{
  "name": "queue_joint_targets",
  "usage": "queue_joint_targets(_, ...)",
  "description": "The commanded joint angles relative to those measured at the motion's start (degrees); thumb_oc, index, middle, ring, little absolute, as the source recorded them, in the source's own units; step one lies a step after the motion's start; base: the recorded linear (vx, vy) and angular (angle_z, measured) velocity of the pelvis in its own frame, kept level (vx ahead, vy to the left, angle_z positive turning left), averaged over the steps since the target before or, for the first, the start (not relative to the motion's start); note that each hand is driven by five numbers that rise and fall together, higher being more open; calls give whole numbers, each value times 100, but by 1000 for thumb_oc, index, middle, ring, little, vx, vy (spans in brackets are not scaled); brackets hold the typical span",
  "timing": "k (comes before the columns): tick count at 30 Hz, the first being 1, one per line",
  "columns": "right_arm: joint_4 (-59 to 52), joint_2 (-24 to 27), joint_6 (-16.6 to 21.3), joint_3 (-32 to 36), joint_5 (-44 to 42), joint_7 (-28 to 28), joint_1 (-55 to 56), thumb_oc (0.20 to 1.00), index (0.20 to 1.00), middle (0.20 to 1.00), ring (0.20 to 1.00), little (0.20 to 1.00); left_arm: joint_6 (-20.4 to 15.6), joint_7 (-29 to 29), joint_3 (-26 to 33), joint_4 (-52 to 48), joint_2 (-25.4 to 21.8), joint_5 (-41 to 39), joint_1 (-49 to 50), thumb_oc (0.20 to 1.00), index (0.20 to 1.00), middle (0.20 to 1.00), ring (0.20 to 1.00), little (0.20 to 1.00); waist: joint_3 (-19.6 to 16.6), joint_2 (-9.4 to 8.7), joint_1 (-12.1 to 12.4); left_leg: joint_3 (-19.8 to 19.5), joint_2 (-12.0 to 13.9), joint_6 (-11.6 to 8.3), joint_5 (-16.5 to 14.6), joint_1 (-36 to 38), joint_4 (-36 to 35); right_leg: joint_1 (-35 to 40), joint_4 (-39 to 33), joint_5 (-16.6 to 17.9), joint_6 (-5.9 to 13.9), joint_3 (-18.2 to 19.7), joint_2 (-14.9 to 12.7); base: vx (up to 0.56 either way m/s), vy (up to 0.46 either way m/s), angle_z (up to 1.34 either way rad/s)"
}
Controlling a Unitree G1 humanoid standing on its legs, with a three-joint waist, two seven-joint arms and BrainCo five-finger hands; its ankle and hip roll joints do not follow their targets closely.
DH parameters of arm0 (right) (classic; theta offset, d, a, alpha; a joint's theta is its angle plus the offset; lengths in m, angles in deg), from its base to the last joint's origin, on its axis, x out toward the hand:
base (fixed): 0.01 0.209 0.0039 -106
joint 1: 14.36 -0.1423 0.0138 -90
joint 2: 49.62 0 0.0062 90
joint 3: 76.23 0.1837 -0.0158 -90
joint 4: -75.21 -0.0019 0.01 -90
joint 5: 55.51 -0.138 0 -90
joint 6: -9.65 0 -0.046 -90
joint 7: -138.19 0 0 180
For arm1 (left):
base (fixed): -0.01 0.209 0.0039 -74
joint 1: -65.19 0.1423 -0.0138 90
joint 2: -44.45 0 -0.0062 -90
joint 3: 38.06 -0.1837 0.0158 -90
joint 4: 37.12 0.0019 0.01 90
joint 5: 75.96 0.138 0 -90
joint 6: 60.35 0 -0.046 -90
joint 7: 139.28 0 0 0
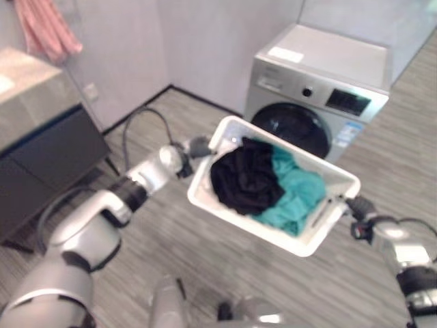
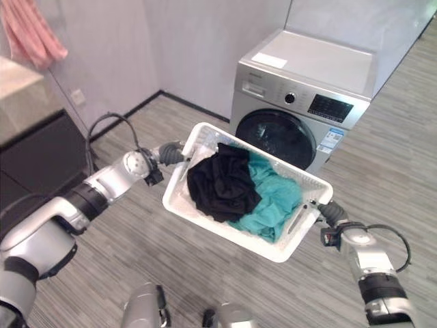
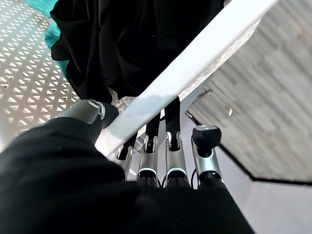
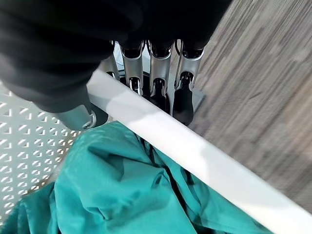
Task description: Grab the laundry basket,head to the washer,open it,put in the laundry and shut it.
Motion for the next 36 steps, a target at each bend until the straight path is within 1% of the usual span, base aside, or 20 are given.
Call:
queue_joint_targets(1, 258, 790, 380, 435, -36, 147, -129, 200, 200, 200, 200, 200, -477, 81, 144, 173, -20, -272, -588, 200, 200, 200, 200, 200, -520, 165, 281, -832, -188, -527, -967, 781, -2112, 614, -1826, 526, 683, 161, -7, 139, 103, -37)
queue_joint_targets(3, 308, 766, 416, 481, -42, 171, -84, 200, 200, 200, 200, 200, -508, 117, 156, 184, 44, -302, -516, 200, 200, 200, 200, 200, -497, 166, 252, -848, -382, -587, -831, 605, -2187, 680, -1812, 483, 692, 204, -18, 92, 87, -14)
queue_joint_targets(6, 339, 718, 436, 484, -31, 162, -132, 200, 200, 200, 200, 200, -549, 150, 178, 302, 209, -226, -592, 200, 200, 200, 200, 200, -577, 260, 202, -616, -355, -512, -943, 879, -2641, 645, -1788, 419, 769, 287, 2, 89, 122, 7)
queue_joint_targets(15, 474, 399, 492, 172, 186, 160, -644, 200, 200, 200, 200, 200, -613, 195, 228, 386, 297, -180, -536, 200, 200, 200, 200, 200, -718, 423, 247, -99, -537, -199, -1300, 1335, -2913, 370, -1357, 414, 1077, 525, -356, 68, 131, -36)
queue_joint_targets(17, 609, 289, 456, 34, 262, 124, -891, 200, 200, 200, 200, 200, -596, 214, 280, 369, 182, -188, -499, 200, 200, 200, 200, 200, -677, 508, 426, 231, -447, -136, -1421, 1478, -2944, 187, -976, 500, 1198, -37, -768, 2, 55, -82)
queue_joint_targets(18, 661, 231, 378, -33, 338, 64, -958, 200, 200, 200, 200, 200, -572, 200, 275, 307, 111, -239, -525, 200, 200, 200, 200, 200, -655, 526, 456, 290, -440, -89, -1445, 1579, -3038, 86, -802, 714, 1277, -264, -1029, -1, 19, -106)
queue_joint_targets(19, 689, 209, 343, -107, 382, 28, -1011, 200, 200, 200, 200, 200, -568, 205, 292, 253, 98, -253, -538, 200, 200, 200, 200, 200, -655, 522, 438, 248, -479, -48, -1448, 1616, -3120, -14, -827, 778, 1319, -60, -1017, 8, -42, -96)
queue_joint_targets(20, 704, 181, 354, -248, 416, 6, -1179, 200, 200, 200, 200, 200, -593, 238, 325, 207, 70, -262, -501, 200, 200, 200, 200, 200, -647, 547, 432, 48, -564, -18, -1444, 1629, -3250, -250, -1027, 926, 1386, 492, -917, 25, -92, -50)
queue_joint_targets(22, 723, 93, 352, -404, 434, -10, -1336, 200, 200, 200, 200, 200, -602, 297, 351, 147, 6, -276, -420, 200, 200, 200, 200, 200, -580, 547, 413, -234, -626, -38, -1471, 1683, -3373, -568, -1495, 1208, 1451, 967, -953, 84, -195, -12)
queue_joint_targets(23, 721, 34, 363, -440, 442, -11, -1359, 200, 200, 200, 200, 200, -609, 317, 379, 141, -19, -278, -371, 200, 200, 200, 200, 200, -545, 553, 401, -241, -589, -59, -1495, 1717, -3381, -682, -1628, 1322, 1481, 963, -1008, 180, -322, -3)
queue_joint_targets(24, 616, -60, 375, -505, 482, -37, -1365, 200, 200, 200, 200, 200, -633, 364, 458, 123, -68, -260, -291, 200, 200, 200, 200, 200, -487, 536, 377, -201, -497, -127, -1583, 1834, -3380, -864, -1843, 1452, 1538, 724, -1115, 267, -408, 3)
queue_joint_targets(25, 416, -50, 397, -429, 458, -16, -1216, 200, 200, 200, 200, 200, -646, 401, 412, 174, 52, -204, -350, 200, 200, 200, 200, 200, -520, 439, 315, -292, -441, -207, -1690, 1878, -3294, -751, -1864, 1406, 1534, 595, -1111, 616, -854, 35)
queue_joint_targets(26, 95, -86, 505, -264, 143, 33, -860, 200, 200, 200, 200, 200, -587, 416, 442, 224, 201, -143, -255, 200, 200, 200, 200, 200, -648, 299, 197, -463, 57, -383, -1798, 1994, -2828, -569, -1387, 1044, 1351, 627, -745, 519, -702, 62)
queue_joint_targets(27, 89, -86, 505, -261, 141, 35, -847, 200, 200, 200, 200, 200, -585, 416, 440, 219, 202, -142, -248, 200, 200, 200, 200, 200, -646, 312, 185, -482, 80, -396, -1817, 1991, -2804, -562, -1363, 1020, 1339, 607, -729, 468, -641, 104)
queue_joint_targets(28, 42, -66, 498, -280, 95, 49, -812, 200, 200, 200, 200, 200, -575, 420, 450, 167, 181, -116, -211, 200, 200, 200, 200, 200, -668, 314, 168, -522, 264, -416, -1728, 1939, -2537, -487, -1264, 874, 1230, 507, -622, 158, -264, 93)
queue_joint_targets(30, -47, -63, 566, -225, -101, 133, -699, 200, 200, 200, 200, 200, -499, 424, 469, 131, 205, -146, -142, 200, 200, 200, 200, 200, -625, 301, 210, -625, 637, -372, -1082, 1537, -1456, -137, -1258, 648, 951, 331, -327, 206, -468, 29)
queue_joint_targets(32, -129, -51, 578, -154, -121, 195, -556, 200, 200, 200, 200, 200, -408, 432, 505, 17, 216, -155, -74, 200, 200, 200, 200, 200, -522, 173, 242, -654, 818, -181, -655, 891, -281, 119, -1392, 605, 654, 178, -186, 115, -468, -6)
queue_joint_targets(34, -173, -80, 580, -122, -107, 254, -487, 200, 200, 200, 200, 200, -375, 456, 566, -46, 228, -153, -34, 200, 200, 200, 200, 200, -430, 134, 248, -306, 1084, -201, -628, 635, 247, 351, -1452, 405, 525, 27, -4, 97, -375, 16)
queue_joint_targets(35, -221, -89, 571, -88, -90, 307, -458, 200, 200, 200, 200, 200, -330, 450, 544, -32, 270, -126, -76, 200, 200, 200, 200, 200, -321, 120, 305, -103, 1047, -185, -655, 296, 465, 400, -1488, 432, 419, -60, 63, 32, -194, 30)
queue_joint_targets(36, -279, -151, 565, -115, -19, 320, -448, 200, 200, 200, 200, 200, -335, 425, 537, 17, 262, -65, -130, 200, 200, 200, 200, 200, -254, 140, 405, -80, 559, -261, -886, 10, 179, 414, -1488, 417, 461, -2, 123, 50, -84, 9)
